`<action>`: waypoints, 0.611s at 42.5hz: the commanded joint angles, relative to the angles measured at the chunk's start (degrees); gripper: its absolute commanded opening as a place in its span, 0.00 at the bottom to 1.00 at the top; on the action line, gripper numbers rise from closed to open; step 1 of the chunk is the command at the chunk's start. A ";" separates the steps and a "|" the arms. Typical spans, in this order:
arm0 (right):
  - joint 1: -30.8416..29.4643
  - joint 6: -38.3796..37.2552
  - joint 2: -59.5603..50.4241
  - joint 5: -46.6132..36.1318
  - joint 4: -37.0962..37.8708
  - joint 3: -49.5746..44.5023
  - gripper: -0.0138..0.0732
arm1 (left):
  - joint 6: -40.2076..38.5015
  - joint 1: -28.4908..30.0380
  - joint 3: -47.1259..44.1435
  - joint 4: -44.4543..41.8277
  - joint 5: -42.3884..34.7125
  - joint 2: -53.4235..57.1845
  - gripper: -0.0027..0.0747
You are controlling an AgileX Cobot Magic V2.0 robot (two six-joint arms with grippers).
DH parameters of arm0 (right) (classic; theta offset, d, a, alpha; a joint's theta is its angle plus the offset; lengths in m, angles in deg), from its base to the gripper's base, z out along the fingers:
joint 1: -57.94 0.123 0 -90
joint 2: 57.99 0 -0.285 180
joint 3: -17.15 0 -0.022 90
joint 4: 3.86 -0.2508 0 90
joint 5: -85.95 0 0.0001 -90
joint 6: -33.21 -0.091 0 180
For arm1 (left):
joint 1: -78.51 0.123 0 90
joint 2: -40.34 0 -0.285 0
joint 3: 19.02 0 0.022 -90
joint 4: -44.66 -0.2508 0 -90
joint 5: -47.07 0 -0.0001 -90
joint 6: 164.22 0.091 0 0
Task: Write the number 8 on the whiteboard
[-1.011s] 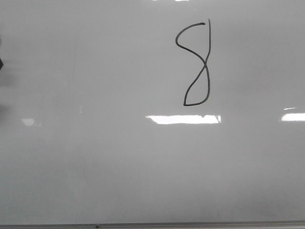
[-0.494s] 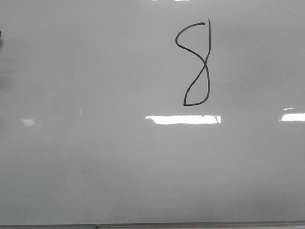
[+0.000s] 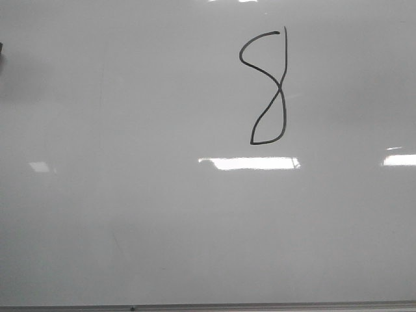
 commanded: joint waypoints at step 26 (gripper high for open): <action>-0.17 -4.81 -7.49 -2.91 6.94 -6.48 0.83 | 0.07 -11.27 -2.95 2.10 -2.94 7.65 0.50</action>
